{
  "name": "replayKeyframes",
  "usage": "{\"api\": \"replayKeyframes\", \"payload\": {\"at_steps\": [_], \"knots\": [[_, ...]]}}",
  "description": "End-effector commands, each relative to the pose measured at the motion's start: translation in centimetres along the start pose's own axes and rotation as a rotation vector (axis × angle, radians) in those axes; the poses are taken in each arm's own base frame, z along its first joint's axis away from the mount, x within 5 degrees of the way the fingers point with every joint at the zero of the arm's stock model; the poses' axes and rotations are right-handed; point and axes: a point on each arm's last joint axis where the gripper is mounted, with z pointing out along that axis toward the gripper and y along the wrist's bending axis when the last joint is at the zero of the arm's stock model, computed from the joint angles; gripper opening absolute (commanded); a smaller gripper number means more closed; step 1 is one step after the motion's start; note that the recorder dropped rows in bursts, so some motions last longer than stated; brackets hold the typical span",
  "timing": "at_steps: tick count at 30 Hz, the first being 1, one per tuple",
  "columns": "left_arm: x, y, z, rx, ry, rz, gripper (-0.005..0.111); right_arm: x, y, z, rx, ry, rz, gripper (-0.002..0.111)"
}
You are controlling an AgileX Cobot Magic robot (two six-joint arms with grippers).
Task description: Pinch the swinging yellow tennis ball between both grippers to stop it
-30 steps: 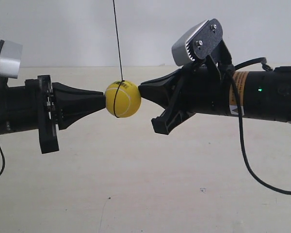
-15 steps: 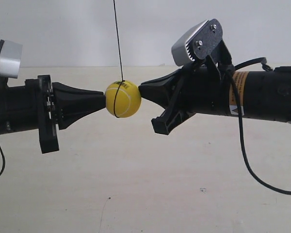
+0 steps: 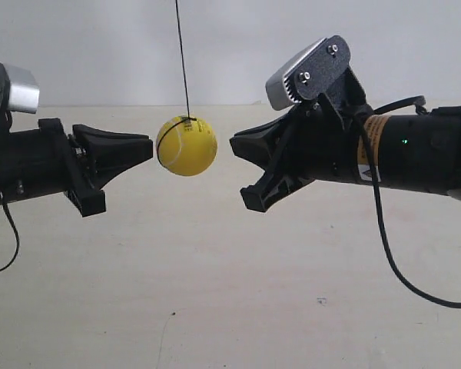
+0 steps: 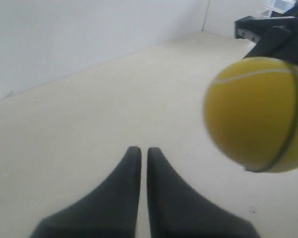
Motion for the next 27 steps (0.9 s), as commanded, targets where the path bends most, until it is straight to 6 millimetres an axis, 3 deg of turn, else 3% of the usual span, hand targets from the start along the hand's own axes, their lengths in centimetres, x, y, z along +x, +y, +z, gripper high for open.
{"api": "replayKeyframes", "payload": {"at_steps": [1,8,13,20,23,27], "knots": [[0.3,1.2,-0.1,-0.126,0.033,-0.071,0.005,-0.4,-0.8,-0.4,0.092,0.012,0.024,0.000],[0.7,1.4,-0.3,-0.180,0.030,-0.102,0.005,-0.4,-1.1,-0.6,0.128,0.019,0.039,0.000],[0.3,0.0,-0.2,-0.023,-0.006,-0.028,0.005,-0.2,-1.2,-0.7,0.145,0.048,0.037,0.000],[0.1,-0.3,-0.2,0.011,-0.026,-0.011,0.005,-2.3,-0.7,-2.8,0.145,0.005,0.038,0.000],[-0.4,-1.2,-0.3,0.114,-0.082,0.011,0.005,-2.4,0.9,-2.2,-0.044,-0.043,0.015,0.000],[-0.6,-1.8,-0.4,0.184,-0.106,0.029,0.005,-1.9,1.5,-1.5,-0.134,-0.064,0.018,0.000]]}}
